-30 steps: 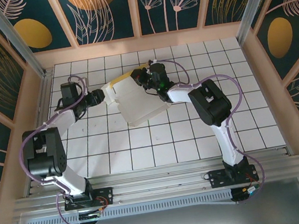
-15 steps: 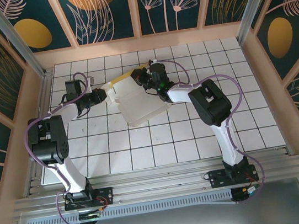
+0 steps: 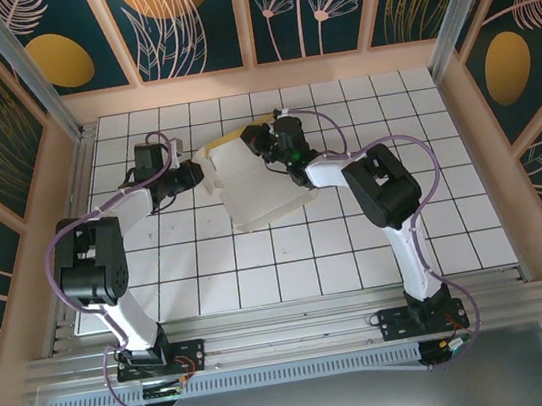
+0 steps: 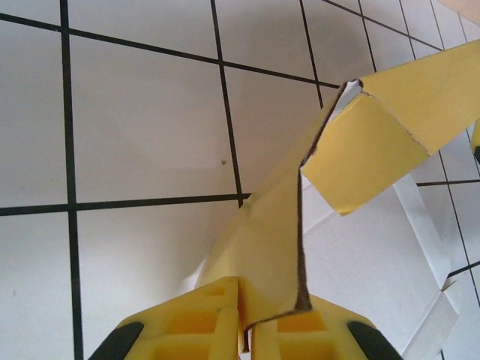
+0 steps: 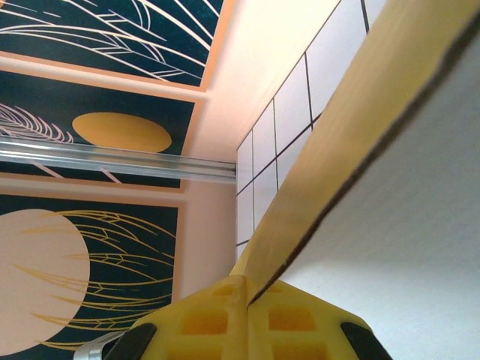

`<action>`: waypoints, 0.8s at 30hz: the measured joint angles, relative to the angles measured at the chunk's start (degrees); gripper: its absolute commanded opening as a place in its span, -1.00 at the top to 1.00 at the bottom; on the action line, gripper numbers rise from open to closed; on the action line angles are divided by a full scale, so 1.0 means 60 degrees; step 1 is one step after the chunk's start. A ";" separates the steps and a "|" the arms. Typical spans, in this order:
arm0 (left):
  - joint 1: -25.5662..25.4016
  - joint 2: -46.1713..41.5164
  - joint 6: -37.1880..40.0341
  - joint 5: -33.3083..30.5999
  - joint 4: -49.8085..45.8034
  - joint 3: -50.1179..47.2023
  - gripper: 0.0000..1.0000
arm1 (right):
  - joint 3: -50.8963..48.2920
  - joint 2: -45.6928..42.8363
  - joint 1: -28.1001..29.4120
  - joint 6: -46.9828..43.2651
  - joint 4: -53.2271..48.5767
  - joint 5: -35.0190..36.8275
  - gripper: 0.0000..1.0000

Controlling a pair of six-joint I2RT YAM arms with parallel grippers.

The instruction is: Fold the paper box

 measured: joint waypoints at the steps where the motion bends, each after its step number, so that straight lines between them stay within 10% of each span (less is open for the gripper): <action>1: -0.0040 -0.0029 -0.0069 -0.0084 -0.0025 0.0000 0.81 | -0.0069 -0.0036 0.0000 -0.0015 0.0055 0.0004 1.00; 14: -0.0219 -0.0568 0.2353 -0.1643 0.0357 -0.0055 1.00 | -0.2626 -0.1767 0.0033 -0.0907 0.0892 -0.0525 0.14; 24: -0.0229 0.0069 0.4299 -0.1818 0.1009 0.0066 1.00 | -0.4787 -0.4404 -0.0991 -0.3781 0.0488 -0.2251 -0.15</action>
